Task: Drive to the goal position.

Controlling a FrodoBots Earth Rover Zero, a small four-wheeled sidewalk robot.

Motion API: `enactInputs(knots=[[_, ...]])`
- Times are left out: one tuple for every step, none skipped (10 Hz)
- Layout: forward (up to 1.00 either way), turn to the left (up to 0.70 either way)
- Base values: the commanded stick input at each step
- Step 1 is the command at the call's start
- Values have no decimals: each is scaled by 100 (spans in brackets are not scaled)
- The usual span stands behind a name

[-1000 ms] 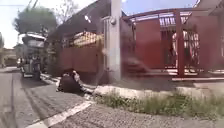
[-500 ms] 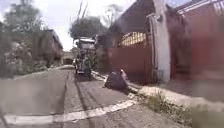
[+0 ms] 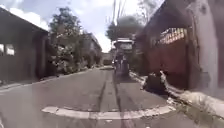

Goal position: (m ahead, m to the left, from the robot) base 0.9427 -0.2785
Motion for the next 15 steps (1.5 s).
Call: enactInputs(knots=[[0,45],[0,45],[0,45],[0,45],[51,12],[70,0],[70,0],[70,-27],[70,-27],[70,-27],[70,-27],[70,-27],[70,-27],[70,-27],[70,-27]])
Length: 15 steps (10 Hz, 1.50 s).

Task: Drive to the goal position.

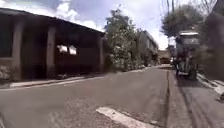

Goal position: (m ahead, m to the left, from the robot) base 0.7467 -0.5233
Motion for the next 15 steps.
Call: enactInputs(knots=[[70,-27],[70,-27],[70,-27],[70,-17],[70,0],[70,0],[70,0],[70,0],[70,0],[70,1],[70,17],[70,27],[70,27],[70,27],[70,22]])
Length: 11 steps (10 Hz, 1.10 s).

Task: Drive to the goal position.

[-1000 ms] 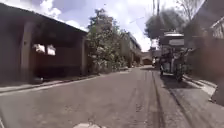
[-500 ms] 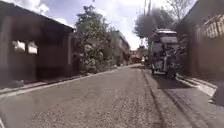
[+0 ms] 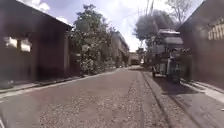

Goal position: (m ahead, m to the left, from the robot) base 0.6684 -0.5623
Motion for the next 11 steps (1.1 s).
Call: enactInputs(knots=[[70,10],[70,12],[70,18],[70,6],[70,-27],[70,-27],[70,-15],[70,-27],[70,-27],[70,-7],[70,-20]])
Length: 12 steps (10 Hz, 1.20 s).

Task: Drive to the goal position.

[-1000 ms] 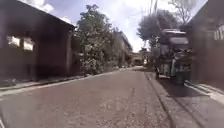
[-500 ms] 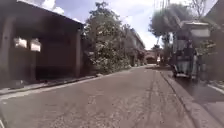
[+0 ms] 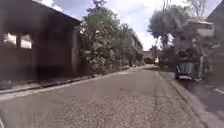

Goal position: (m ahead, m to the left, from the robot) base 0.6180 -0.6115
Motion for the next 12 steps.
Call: enactInputs(knots=[[70,0],[70,-13],[70,-26],[70,-5],[70,-17],[70,-18],[70,-9],[70,-20],[70,0],[70,0],[70,0],[70,-11]])
